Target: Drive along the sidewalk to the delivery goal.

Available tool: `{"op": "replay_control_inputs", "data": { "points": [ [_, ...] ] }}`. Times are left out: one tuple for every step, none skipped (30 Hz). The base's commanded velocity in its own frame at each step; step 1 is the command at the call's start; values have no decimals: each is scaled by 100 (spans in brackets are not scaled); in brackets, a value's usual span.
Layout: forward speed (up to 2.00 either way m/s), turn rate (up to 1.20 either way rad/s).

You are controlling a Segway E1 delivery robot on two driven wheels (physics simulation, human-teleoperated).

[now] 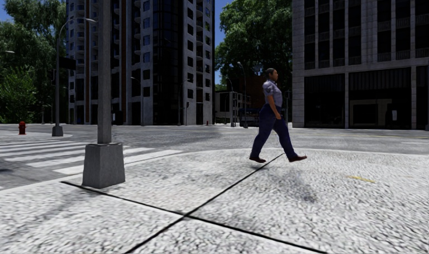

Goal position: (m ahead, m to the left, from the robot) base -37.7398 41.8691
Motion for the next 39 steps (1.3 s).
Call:
{"op": "replay_control_inputs", "data": {
  "points": [
    [200,0],
    [200,0],
    [200,0],
    [200,0],
    [200,0],
    [200,0],
    [200,0],
    [200,0],
    [200,0],
    [200,0],
    [200,0],
    [200,0],
    [200,0],
    [200,0],
    [200,0],
    [200,0],
    [200,0],
    [200,0],
    [200,0],
    [200,0],
    [200,0],
    [200,0],
    [200,17],
    [200,26],
    [200,28],
    [200,28],
    [200,28],
    [200,32],
    [200,37],
    [200,38],
    [200,38],
    [200,38],
    [200,41],
    [200,46],
    [200,53],
    [200,55],
    [199,55],
    [195,56],
    [193,56]
  ]
}}
